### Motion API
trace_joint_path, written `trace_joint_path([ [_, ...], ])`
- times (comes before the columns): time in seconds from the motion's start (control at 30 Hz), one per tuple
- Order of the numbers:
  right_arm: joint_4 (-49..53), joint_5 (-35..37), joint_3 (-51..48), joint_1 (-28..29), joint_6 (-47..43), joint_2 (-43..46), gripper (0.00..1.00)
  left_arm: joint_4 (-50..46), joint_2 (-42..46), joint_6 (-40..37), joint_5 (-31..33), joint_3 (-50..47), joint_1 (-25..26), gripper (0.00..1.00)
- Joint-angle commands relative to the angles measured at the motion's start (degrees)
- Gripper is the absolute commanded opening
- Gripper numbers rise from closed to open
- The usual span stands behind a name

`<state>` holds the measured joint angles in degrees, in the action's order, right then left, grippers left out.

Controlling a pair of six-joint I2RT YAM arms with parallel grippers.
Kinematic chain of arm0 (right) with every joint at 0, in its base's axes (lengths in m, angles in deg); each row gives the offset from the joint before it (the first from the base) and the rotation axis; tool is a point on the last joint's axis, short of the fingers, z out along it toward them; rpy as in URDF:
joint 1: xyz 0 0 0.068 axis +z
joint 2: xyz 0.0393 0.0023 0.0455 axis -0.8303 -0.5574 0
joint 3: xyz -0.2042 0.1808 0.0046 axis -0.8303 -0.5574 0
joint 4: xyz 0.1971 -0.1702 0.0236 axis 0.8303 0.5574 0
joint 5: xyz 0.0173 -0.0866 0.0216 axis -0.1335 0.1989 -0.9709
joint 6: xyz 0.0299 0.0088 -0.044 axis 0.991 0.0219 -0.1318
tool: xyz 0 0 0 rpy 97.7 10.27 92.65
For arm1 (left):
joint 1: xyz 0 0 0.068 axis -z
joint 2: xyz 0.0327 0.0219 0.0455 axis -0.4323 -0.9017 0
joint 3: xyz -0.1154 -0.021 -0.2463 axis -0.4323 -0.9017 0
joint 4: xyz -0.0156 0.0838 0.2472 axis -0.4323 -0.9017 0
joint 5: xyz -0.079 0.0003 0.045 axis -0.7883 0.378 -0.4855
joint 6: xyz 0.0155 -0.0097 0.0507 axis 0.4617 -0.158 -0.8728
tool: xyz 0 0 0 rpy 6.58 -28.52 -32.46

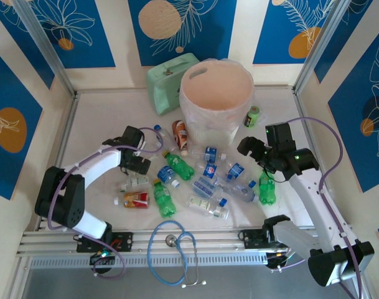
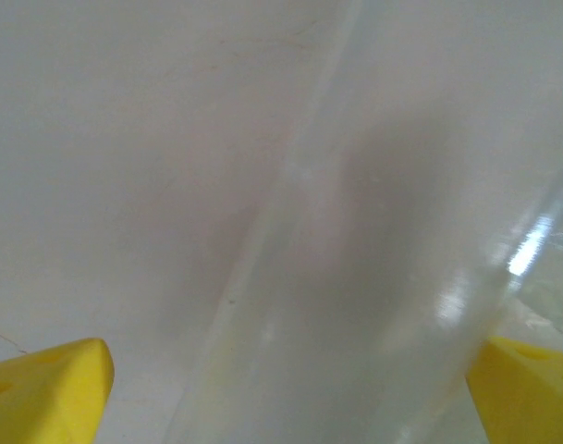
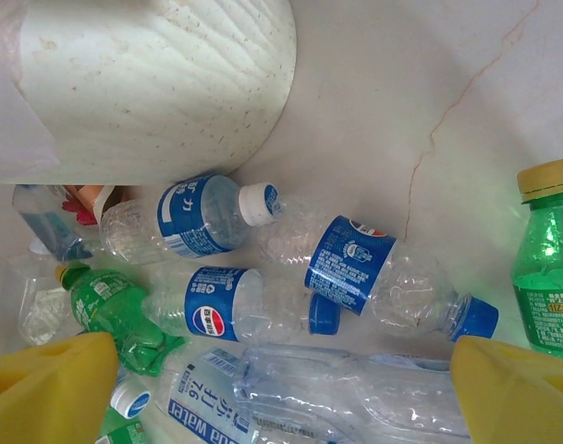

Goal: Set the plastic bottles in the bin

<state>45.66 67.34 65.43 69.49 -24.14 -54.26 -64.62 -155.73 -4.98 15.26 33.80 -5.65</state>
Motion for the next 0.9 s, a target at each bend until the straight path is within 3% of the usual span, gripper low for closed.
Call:
trace_joint_path([
  [0.0,1.7,-1.7,1.4,0.3,-0.7,1.3,0.93,0.8,-1.1,1.9,-1.3,2.8,-2.2,0.97],
  [0.27,3.0,-1.6,1.9,0.5,-0.5,2.3,0.93,1.3,-6.6,4.0,-4.6,6.2,-3.2,0.90],
  [0.57,2.9,-1.6,2.4,0.8,0.3,2.2,0.94,1.6,-10.4,3.0,-6.9,8.9,-3.2,0.91],
  [0.87,3.0,-1.1,2.9,1.6,0.9,2.1,0.90,0.0,-10.9,3.9,-5.8,11.1,-3.3,0.75],
])
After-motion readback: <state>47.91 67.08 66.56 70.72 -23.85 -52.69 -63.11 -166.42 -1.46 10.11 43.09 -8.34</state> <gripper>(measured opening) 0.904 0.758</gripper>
